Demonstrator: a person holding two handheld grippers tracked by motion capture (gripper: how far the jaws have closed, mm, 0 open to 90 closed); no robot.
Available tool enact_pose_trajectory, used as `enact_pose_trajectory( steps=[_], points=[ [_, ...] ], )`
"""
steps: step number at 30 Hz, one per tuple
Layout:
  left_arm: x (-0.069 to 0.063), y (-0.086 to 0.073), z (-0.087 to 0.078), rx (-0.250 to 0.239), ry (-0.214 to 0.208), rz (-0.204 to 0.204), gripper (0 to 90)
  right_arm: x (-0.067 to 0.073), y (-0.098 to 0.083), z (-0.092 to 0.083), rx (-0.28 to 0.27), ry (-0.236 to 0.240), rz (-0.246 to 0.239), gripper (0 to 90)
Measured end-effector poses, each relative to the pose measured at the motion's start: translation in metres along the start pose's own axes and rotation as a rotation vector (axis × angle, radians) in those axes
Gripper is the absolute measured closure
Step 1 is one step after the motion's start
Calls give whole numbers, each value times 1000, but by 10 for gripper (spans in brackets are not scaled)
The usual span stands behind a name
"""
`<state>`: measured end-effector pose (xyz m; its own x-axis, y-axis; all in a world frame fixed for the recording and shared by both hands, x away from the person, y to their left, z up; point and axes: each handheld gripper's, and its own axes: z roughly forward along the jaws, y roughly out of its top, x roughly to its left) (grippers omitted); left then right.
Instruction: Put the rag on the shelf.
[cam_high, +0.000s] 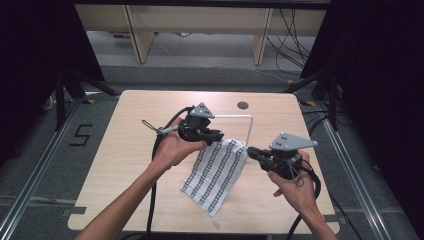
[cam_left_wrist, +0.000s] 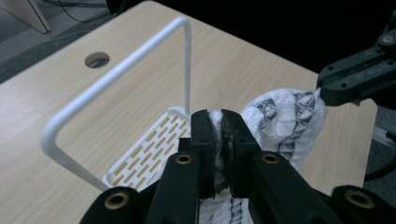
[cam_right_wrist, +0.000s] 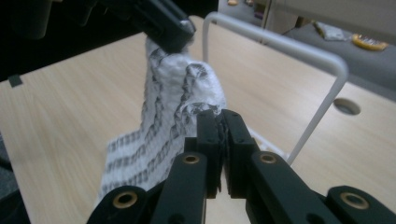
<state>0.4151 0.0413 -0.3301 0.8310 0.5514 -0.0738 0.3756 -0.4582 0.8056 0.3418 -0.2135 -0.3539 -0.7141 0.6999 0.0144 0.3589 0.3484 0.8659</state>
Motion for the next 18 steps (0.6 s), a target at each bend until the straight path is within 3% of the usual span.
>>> enact_pose_trajectory(
  steps=[1, 2, 4, 10, 14, 16, 18],
  points=[
    [1, 3, -4, -5, 5, 3, 839, 0, 0, 0, 0, 0, 0, 877],
    [0, 8, -11, -37, 11, -20, 839, -3, 11, -4, -9, -9, -1, 877],
    [2, 11, -15, -32, 11, -13, 839, -7, 20, -6, -18, -11, -4, 877],
    [5, 26, -28, -66, 23, -62, 837, -16, 44, -8, -45, -32, -29, 878],
    [9, 35, -35, -76, 30, -63, 838, -21, 60, -11, -50, -50, -43, 877],
    [8, 38, -36, -93, 33, -78, 838, -21, 63, -11, -47, -43, -26, 877],
    [10, 43, -38, -98, 34, -74, 837, -25, 75, -14, -59, -63, -50, 877]
  ],
)
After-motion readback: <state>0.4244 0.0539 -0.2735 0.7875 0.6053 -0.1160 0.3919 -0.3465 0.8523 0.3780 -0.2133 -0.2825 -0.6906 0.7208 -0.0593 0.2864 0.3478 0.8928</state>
